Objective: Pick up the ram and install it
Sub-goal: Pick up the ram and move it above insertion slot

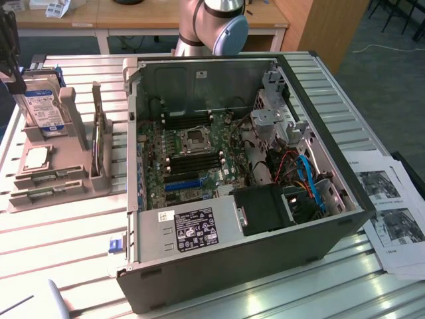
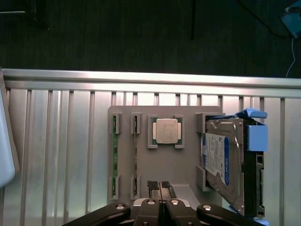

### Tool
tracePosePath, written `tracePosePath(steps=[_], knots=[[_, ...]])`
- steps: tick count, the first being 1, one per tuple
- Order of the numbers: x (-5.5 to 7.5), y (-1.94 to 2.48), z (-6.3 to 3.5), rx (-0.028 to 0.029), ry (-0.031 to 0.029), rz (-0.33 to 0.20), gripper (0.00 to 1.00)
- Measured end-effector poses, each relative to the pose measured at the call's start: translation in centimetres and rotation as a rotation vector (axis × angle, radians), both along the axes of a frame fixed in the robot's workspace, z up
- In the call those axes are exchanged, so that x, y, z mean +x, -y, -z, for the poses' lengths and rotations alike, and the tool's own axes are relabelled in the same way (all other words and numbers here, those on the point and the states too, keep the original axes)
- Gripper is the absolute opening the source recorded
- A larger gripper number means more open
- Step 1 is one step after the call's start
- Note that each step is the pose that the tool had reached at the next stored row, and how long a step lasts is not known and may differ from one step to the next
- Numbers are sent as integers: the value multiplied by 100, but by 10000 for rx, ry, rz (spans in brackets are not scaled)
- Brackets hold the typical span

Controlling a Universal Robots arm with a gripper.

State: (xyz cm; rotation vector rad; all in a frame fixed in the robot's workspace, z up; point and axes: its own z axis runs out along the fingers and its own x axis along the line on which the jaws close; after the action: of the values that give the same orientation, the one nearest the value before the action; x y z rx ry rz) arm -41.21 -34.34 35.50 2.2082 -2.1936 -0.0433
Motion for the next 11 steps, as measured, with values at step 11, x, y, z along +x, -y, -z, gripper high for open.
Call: tracePosePath(steps=[11], knots=[[0,10,60,-2,-3,0,10]])
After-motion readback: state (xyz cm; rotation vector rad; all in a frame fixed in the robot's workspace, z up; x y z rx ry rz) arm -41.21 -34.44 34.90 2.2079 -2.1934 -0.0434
